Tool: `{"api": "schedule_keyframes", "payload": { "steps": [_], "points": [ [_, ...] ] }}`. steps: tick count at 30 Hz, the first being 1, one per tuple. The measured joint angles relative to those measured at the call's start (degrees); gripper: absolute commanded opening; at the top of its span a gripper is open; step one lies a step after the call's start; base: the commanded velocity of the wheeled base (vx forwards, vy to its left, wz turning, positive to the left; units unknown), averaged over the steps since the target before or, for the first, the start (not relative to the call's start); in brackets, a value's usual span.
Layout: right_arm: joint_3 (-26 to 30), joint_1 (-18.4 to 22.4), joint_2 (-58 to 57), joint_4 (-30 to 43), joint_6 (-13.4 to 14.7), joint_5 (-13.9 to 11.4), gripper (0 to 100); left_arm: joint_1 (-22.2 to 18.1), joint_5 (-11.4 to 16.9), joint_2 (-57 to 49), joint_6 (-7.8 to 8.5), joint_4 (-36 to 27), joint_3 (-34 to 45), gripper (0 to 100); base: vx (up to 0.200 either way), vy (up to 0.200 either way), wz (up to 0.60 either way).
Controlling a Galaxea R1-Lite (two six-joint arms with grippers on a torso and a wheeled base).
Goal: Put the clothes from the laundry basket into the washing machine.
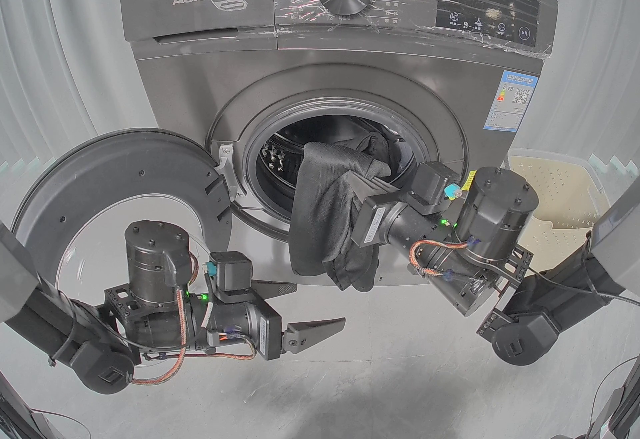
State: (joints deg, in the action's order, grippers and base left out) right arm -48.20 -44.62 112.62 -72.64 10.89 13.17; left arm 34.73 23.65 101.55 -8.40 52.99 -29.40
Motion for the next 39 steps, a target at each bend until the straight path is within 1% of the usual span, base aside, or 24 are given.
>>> {"api": "schedule_keyframes", "payload": {
  "steps": [3, 6, 10, 15, 21, 23, 26, 29, 34, 35, 39],
  "points": [
    [0.00, -0.04, 0.04, -0.18, 0.02, 0.02, 0, 0.27, -0.22, 2.15, -0.09, 2.56, -0.59, 100, 0.000, 0.000, 0.00],
    [0.11, -0.11, 0.09, -0.41, 0.02, 0.02, 0, 0.35, -0.44, 4.44, -0.51, 6.29, -1.07, 100, 0.000, 0.000, 0.00],
    [0.30, -0.17, 0.09, -0.60, 0.04, 0.05, 0, 0.40, -1.02, 7.69, -1.69, 10.73, -1.85, 100, 0.000, 0.000, 0.00],
    [0.49, -0.22, -0.02, -0.76, 0.28, 0.07, 0, 0.41, -3.64, 12.20, -2.38, 14.12, -4.16, 100, 0.000, 0.000, 0.00],
    [0.94, -0.55, -0.18, -0.87, 0.44, 0.11, 0, 0.41, -4.69, 16.46, -2.60, 15.54, -7.53, 100, 0.000, 0.000, 0.00],
    [1.01, -0.67, -0.22, -0.99, 0.49, 0.10, 0, 0.49, -6.17, 17.99, -2.62, 16.73, -8.55, 100, 0.000, 0.000, 0.00],
    [1.21, -0.74, -0.27, -1.23, 0.50, 0.11, 0, 1.04, -8.30, 20.07, -2.66, 20.11, -9.55, 100, 0.000, 0.000, 0.00],
    [1.51, -0.80, -0.29, -1.39, 0.50, 0.10, 0, 1.60, -9.69, 22.13, -2.76, 23.45, -10.70, 100, 0.000, 0.000, 0.00],
    [1.76, -0.85, -0.33, -1.63, 0.55, 0.10, 0, 2.04, -10.30, 23.89, -3.54, 24.27, -11.91, 100, 0.000, 0.000, 0.00],
    [1.76, -0.85, -0.33, -1.63, 0.52, 0.10, 0, 2.08, -10.41, 24.05, -3.58, 24.33, -12.00, 0, 0.000, 0.000, 0.00],
    [1.76, -0.80, -0.29, -1.67, 0.55, 0.10, 0, 2.17, -11.86, 24.37, -3.52, 24.71, -12.13, 0, 0.000, 0.000, 0.00]
  ]
}}
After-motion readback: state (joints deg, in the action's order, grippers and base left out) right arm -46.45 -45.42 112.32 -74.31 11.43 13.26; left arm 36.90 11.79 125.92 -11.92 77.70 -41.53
